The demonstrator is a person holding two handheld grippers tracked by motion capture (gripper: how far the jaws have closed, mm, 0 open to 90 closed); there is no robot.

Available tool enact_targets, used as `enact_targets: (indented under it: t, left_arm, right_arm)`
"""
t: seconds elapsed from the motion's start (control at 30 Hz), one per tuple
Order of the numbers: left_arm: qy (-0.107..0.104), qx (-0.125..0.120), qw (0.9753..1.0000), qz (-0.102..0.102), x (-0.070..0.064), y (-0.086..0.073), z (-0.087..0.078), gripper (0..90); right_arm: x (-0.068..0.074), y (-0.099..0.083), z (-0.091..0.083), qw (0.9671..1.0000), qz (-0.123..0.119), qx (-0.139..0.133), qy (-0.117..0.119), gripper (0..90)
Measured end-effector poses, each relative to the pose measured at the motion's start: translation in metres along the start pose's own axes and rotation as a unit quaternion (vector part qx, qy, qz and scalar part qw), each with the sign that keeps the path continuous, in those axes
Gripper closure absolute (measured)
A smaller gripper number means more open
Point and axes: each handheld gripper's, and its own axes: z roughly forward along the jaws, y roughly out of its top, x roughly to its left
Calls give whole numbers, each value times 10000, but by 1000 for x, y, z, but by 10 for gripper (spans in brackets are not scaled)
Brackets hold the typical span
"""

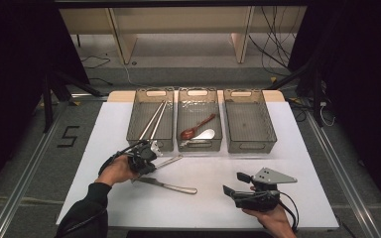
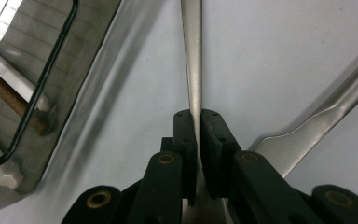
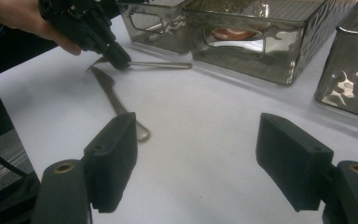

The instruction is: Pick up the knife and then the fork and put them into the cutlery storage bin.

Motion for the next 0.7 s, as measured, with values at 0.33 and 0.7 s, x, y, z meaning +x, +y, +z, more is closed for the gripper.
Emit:
enact_targets:
  t: [0.33,0.7]
  left_arm:
    - [157,67,9998,101,2,-5,-2,839]
    - [209,134,9995,177,4,-7,-2,830]
  right_arm:
    - [2,1,1,10000,-24,17,8,301]
    - [1,1,0,10000,-10,3,-1,301]
